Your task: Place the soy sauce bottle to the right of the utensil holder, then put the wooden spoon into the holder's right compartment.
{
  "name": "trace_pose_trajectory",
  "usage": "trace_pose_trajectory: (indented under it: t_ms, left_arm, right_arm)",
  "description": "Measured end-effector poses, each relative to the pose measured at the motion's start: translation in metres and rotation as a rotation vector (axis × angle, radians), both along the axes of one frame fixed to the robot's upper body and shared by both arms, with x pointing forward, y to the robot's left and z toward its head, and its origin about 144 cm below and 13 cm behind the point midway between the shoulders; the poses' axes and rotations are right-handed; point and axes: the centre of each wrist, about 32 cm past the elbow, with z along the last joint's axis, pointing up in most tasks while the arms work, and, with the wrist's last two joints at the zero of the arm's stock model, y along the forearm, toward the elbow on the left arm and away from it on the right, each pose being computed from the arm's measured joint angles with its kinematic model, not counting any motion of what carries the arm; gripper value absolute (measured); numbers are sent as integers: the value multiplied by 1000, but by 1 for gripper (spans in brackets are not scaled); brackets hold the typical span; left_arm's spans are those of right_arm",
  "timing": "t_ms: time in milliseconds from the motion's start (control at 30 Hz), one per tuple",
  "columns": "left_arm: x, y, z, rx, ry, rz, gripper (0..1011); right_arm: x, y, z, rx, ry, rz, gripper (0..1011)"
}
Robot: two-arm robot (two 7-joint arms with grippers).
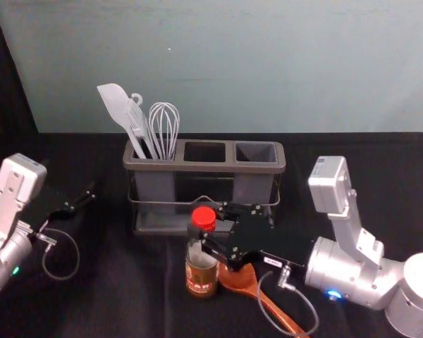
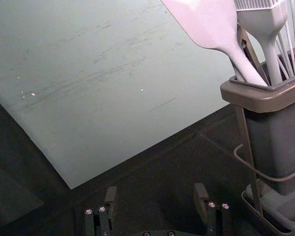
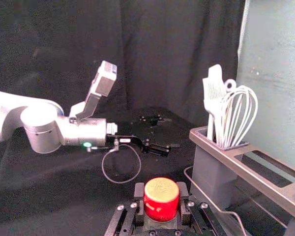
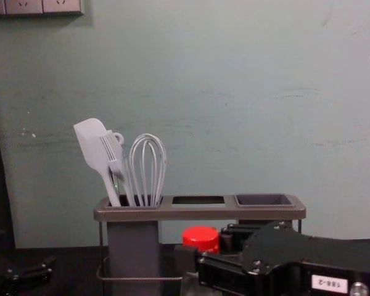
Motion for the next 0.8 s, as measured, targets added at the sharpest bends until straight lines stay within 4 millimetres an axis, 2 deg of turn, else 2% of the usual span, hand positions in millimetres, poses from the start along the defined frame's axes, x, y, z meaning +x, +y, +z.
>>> trace_pose_trajectory:
  t_ms: [300, 433, 533, 733, 800]
  left_arm:
    - [0, 0, 0, 0, 0, 0, 1011]
    - [0, 0, 0, 0, 0, 0, 1012]
    - [0, 0, 0, 0, 0, 0, 1011]
    - [0, 0, 0, 0, 0, 0, 1011]
    - [0, 0, 0, 0, 0, 0, 1011]
  right_arm:
    - [-27, -21, 14, 9, -2, -26, 392]
    - [-45, -43, 22, 7, -16, -72, 390]
    - [-60, -68, 27, 1, -22, -154, 392]
    - [-72, -103, 32, -4, -35, -282, 390]
    - [-71, -110, 32, -4, -35, -308, 392]
